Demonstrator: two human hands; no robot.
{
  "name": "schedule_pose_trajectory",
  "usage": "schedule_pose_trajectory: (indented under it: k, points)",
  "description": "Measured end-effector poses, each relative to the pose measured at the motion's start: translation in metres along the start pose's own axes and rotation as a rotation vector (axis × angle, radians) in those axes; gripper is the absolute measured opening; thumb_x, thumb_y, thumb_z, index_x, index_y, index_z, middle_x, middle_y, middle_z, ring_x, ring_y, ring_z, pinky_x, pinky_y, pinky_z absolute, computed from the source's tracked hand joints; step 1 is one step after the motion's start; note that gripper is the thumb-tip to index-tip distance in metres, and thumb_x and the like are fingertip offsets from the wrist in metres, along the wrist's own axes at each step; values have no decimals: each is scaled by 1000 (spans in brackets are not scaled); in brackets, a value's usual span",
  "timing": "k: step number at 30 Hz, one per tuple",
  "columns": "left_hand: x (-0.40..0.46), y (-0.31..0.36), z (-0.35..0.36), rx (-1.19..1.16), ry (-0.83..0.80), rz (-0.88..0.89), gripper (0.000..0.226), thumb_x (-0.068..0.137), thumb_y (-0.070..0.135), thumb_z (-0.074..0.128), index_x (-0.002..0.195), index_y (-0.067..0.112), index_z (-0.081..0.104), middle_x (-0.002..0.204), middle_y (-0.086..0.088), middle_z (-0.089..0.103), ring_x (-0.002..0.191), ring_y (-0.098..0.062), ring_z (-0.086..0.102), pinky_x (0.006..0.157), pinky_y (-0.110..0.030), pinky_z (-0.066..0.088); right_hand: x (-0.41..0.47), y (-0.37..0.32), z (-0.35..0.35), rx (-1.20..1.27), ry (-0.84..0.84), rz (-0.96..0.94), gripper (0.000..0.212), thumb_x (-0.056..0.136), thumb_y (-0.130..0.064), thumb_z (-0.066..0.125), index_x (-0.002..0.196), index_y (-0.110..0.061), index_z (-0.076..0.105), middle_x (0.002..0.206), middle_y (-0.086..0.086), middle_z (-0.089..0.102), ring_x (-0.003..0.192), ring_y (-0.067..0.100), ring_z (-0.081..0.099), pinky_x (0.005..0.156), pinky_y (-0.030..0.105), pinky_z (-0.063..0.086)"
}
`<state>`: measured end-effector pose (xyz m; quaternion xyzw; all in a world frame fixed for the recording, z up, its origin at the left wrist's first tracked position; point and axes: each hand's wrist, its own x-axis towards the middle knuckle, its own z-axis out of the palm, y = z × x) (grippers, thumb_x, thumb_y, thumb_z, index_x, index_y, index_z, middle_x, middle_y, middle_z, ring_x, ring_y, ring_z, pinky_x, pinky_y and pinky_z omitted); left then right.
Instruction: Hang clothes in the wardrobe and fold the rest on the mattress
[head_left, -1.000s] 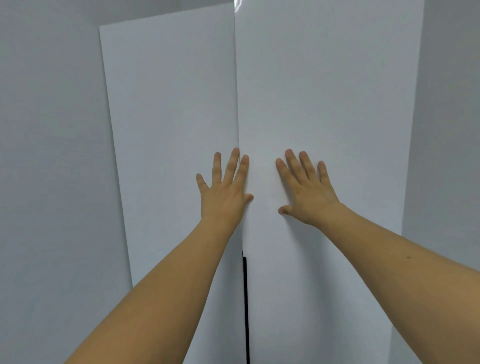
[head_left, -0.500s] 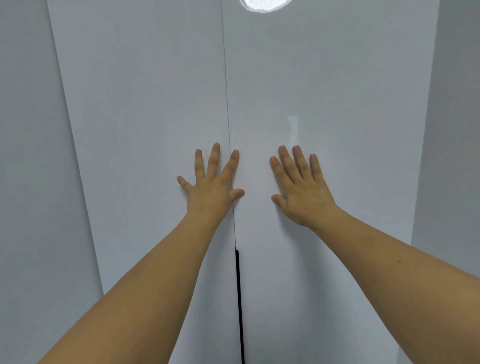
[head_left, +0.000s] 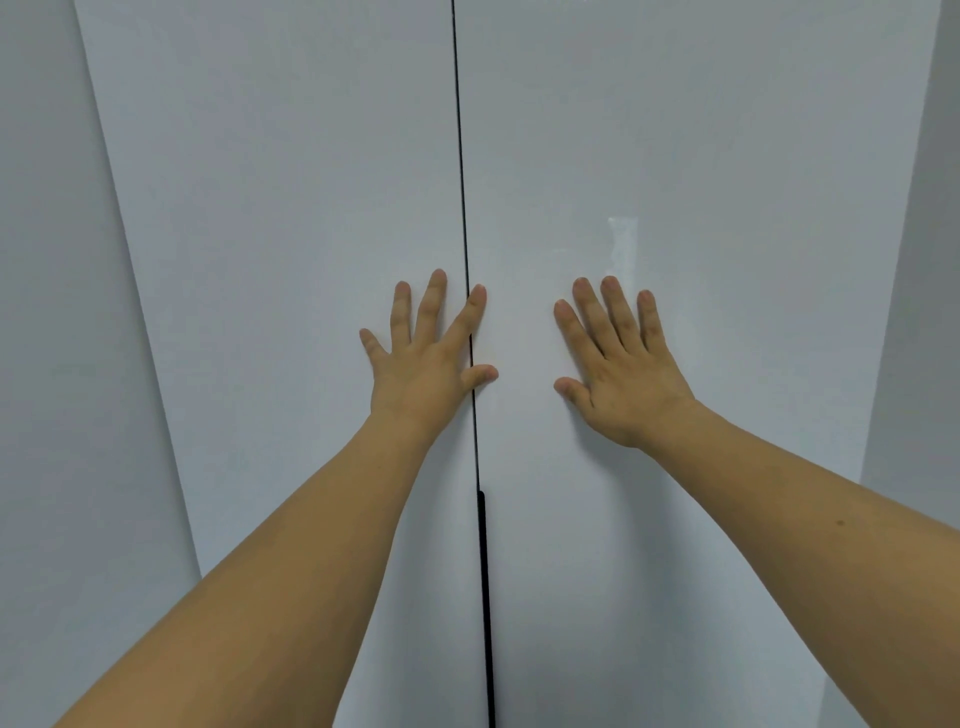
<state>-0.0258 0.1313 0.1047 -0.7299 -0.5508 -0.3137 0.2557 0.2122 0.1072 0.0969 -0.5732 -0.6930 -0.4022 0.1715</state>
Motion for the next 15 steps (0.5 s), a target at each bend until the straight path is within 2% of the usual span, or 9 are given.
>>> schedule_pose_trajectory:
  k: [4,10,15]
  points:
    - [-3,7,-9,-59,-35,-13,86,96,57,49,153,45,-14,163,6,-22,149,-32,-22,112,-72,17,-2,-7,-15,1,-66,28,84,98,-56,24,146,-19,-34,152,5,-43,143,30,-35,118,53,-15]
    - [-21,8,-33,11,-29,40,79,99,58,40,157,34,-8,166,4,-13,153,-28,-10,117,-64,18,-17,-11,-50,205,-112,70,82,98,-49,37,157,-14,-8,163,5,-19,151,23,-15,123,42,-7]
    - [-48,5,-52,-12,0,-14,77,100,60,34,158,30,-6,167,2,-8,153,-28,-6,119,-60,15,-45,-17,-67,362,-91,66,79,99,-47,40,157,-13,-1,165,4,-10,152,20,-8,123,39,-5]
